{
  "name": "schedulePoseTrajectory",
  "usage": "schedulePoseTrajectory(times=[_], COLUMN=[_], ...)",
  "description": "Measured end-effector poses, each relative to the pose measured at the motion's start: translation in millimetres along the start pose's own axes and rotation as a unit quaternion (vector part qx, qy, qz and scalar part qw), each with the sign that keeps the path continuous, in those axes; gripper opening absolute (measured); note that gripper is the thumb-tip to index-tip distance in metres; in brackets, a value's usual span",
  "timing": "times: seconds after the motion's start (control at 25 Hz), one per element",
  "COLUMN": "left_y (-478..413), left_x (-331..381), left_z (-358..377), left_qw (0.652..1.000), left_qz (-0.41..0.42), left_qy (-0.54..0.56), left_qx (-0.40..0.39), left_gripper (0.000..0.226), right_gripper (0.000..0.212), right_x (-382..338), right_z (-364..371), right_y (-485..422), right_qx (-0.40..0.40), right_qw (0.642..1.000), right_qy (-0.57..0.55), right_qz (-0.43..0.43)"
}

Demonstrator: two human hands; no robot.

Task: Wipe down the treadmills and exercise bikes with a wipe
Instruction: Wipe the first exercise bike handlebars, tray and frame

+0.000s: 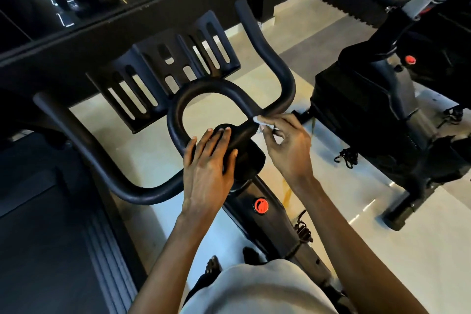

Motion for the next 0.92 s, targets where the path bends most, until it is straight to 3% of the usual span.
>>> schedulePoseTrajectory(times=[0.28, 0.48, 0.72, 0.92], left_y=[-40, -75, -79, -81], left_x=[28, 38, 44, 47], left_z=[24, 39, 43, 42], left_qw=[0.996, 0.985, 0.983, 0.980], left_qz=[0.022, 0.061, 0.067, 0.068], left_qy=[-0.029, -0.081, -0.099, -0.107], left_qx=[-0.081, -0.138, -0.141, -0.151], left_gripper=[0.052, 0.060, 0.056, 0.052], right_gripper=[0.023, 0.026, 0.024, 0.023], right_x=[55, 47, 80, 79], right_z=[-26, -22, -36, -36], right_y=[-65, -35, -87, -90], right_qx=[0.011, -0.034, 0.040, -0.036], right_qw=[0.995, 0.998, 0.996, 0.997], right_qy=[0.076, 0.032, 0.053, 0.061], right_qz=[0.066, 0.037, 0.055, 0.039])
Point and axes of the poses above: each hand's wrist, its own y-axis away from the middle knuckle, its own z-axis out of the palm, x = y × z, the point moved 8 cm from there along -y, towards the middle knuckle, and after that the axes turned 2 degrees about -x, right-handed, at the moved point
